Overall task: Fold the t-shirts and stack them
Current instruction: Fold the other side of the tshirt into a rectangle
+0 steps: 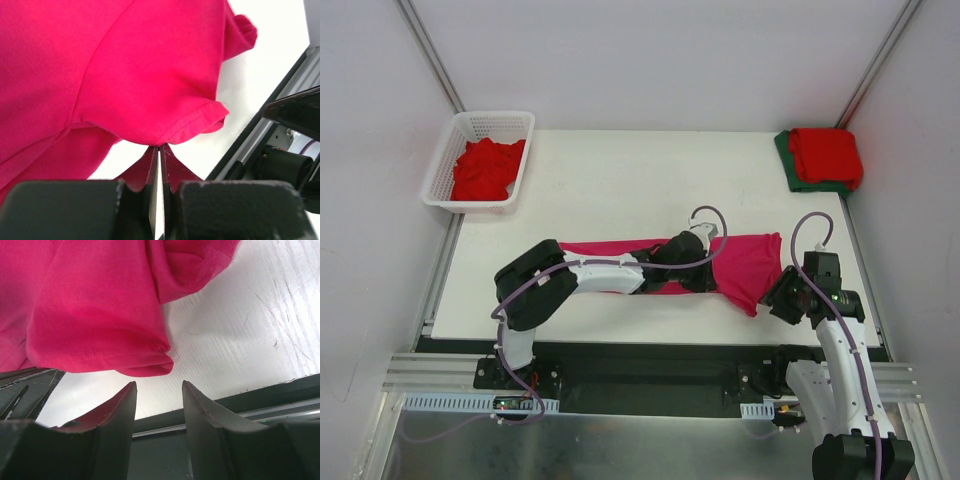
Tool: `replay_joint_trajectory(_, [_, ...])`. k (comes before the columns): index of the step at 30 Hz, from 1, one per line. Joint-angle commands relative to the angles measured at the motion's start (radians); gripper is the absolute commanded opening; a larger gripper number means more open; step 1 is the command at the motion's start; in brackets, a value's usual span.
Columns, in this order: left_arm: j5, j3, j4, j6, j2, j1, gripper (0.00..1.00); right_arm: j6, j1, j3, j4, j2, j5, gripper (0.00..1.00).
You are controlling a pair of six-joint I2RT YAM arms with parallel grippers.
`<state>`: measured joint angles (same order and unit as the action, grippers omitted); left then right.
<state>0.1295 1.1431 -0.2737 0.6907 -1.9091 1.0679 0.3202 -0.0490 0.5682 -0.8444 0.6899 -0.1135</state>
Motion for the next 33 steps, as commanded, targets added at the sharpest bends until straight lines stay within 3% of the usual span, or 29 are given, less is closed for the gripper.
replay_joint_trajectory(1, [0.001, 0.058, 0.016, -0.022, 0.038, 0.009, 0.00, -0.015, -0.011, 0.027, -0.001, -0.001, -0.006, 0.45])
replay_joint_trajectory(16, [0.028, 0.159, 0.028, -0.025, -0.062, 0.009, 0.00, -0.024, -0.009, 0.056, -0.067, -0.016, -0.005, 0.47])
replay_joint_trajectory(33, [-0.007, 0.093, 0.041, -0.028, -0.013, -0.039, 0.00, -0.017, -0.009, 0.036, -0.025, 0.042, -0.018, 0.47])
